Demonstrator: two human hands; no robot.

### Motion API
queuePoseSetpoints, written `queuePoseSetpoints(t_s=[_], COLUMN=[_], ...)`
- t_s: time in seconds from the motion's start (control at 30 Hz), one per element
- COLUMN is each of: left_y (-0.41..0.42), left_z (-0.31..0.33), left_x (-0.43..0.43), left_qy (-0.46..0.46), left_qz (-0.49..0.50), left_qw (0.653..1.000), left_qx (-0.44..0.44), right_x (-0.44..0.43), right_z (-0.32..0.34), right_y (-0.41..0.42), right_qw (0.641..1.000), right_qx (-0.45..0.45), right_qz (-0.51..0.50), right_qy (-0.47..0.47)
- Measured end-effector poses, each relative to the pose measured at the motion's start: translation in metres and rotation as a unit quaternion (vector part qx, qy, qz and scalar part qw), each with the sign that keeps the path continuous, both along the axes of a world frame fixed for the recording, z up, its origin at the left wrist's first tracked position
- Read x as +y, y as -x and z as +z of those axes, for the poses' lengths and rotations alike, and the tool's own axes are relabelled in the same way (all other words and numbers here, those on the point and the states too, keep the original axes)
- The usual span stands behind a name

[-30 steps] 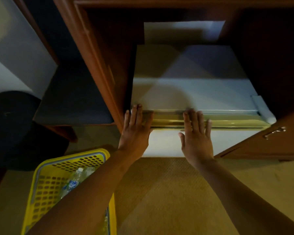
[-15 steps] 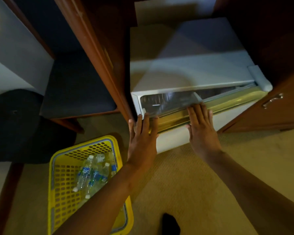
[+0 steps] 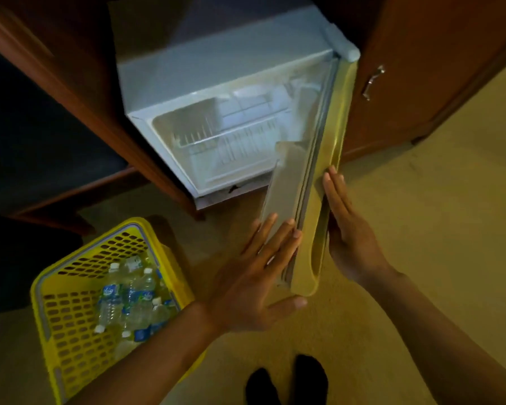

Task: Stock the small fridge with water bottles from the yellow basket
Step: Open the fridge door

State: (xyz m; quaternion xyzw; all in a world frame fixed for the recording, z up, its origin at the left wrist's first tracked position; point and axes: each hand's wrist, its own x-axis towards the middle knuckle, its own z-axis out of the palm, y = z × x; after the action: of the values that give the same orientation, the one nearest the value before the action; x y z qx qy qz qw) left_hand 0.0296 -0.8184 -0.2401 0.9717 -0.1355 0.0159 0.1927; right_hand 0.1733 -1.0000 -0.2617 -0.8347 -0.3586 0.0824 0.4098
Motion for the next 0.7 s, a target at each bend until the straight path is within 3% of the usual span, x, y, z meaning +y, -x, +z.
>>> queuePoseSetpoints(t_s=[0.17,0.33,0.4,0.5,0.6,0.7], left_y=[-0.039,-0.112,-0.152,-0.211,-0.252,-0.273], left_z=[-0.019,-0.041,-0.044,-0.041,-0.04,-0.047], left_x=[-0.049,-0.089,-0.097,-0.104,-0.107,-0.11], left_qy=[0.042,0.011,-0.018,-0.07,-0.113,-0.115], left_qz=[-0.125,-0.155,-0.127,-0.085,-0.062,-0.05], left_qw=[0.991,0.983,0.984,0.983,0.979,0.979], left_qx=[-0.011,-0.093,-0.12,-0.147,-0.156,-0.159], right_x=[-0.084,-0.163,-0.184,-0.202,-0.207,-0.21], right_z=[0.003,0.039,0.05,0.056,0.047,0.027], right_y=[0.006,-0.012,-0.021,-0.03,-0.039,-0.051], right_qw=[0.967,0.959,0.969,0.972,0.924,0.886], right_qx=[0.165,0.252,0.216,0.065,-0.096,-0.146], right_qz=[-0.091,-0.107,-0.123,-0.187,-0.26,-0.314], right_qy=[-0.169,-0.071,0.005,0.128,0.265,0.307])
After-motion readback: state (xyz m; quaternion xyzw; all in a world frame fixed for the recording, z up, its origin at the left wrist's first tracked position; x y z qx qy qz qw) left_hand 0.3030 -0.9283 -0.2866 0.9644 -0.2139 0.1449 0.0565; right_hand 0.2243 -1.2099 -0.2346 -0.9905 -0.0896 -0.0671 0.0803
